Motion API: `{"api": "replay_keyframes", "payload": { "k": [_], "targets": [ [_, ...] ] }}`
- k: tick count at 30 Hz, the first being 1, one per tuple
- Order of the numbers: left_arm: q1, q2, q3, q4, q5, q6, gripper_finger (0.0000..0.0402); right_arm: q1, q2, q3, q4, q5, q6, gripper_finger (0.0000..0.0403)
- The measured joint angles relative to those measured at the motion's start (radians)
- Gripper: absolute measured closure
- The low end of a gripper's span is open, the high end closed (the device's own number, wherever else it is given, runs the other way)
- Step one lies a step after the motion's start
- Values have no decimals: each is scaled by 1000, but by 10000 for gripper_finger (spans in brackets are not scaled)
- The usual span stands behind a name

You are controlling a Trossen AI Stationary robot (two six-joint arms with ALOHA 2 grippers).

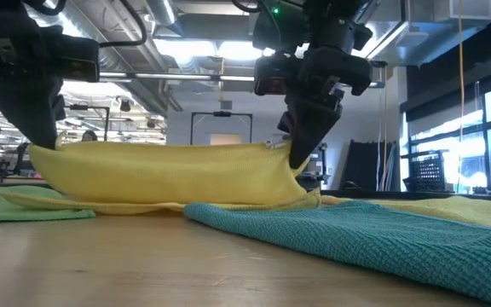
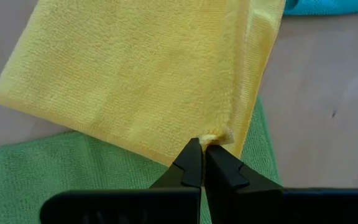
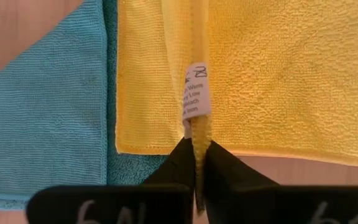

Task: Fold microfiber towels
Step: Fold the left yellow microfiber cloth

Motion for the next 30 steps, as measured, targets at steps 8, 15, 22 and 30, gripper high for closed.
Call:
{"api": "replay_keyframes", "payload": {
  "k": [8, 15, 22, 30],
  "targets": [
    [0, 0, 0, 25, 1, -1, 360, 0, 0, 0, 0, 0, 0, 329],
    [0, 0, 0, 25, 56, -1, 323, 0, 0, 0, 0, -39, -3, 300],
    [0, 0, 0, 25, 51, -1, 320, 1, 0, 0, -2, -112, -21, 298],
    [0, 0, 0, 25, 48, 0, 320, 50, -2, 0, -117, -117, -220, 298]
  ]
}}
